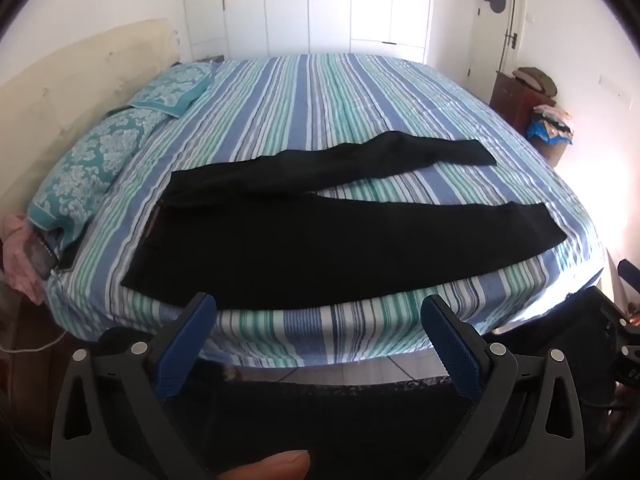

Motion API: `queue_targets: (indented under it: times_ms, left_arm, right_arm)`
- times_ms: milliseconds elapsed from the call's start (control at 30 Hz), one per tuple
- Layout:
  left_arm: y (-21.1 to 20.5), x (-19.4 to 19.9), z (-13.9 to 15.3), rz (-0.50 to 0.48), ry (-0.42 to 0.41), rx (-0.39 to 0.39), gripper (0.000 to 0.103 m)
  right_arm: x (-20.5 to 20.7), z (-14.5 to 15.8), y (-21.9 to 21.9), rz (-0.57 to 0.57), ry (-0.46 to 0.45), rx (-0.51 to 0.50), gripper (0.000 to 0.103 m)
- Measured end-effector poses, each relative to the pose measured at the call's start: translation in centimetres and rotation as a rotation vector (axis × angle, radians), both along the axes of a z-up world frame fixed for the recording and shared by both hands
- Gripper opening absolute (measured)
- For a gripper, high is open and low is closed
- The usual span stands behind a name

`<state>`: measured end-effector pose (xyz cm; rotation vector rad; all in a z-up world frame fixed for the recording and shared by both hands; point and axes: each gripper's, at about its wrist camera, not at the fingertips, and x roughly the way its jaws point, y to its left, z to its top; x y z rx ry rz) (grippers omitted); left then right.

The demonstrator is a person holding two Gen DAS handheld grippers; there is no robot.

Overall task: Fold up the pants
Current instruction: 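Move both grippers toward the black pants on the bed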

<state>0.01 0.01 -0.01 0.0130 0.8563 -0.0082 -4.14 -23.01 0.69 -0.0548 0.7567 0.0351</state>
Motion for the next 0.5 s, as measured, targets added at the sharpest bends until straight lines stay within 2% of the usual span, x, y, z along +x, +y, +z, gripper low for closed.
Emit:
queue_targets:
  times_ms: [500]
  left_arm:
    - [-0.2,0.4,-0.5,0.000,0.024,0.026,0.102]
  right_arm:
    - [0.2,-0.3,0.1,0.002,0.009,-0.002,0.103]
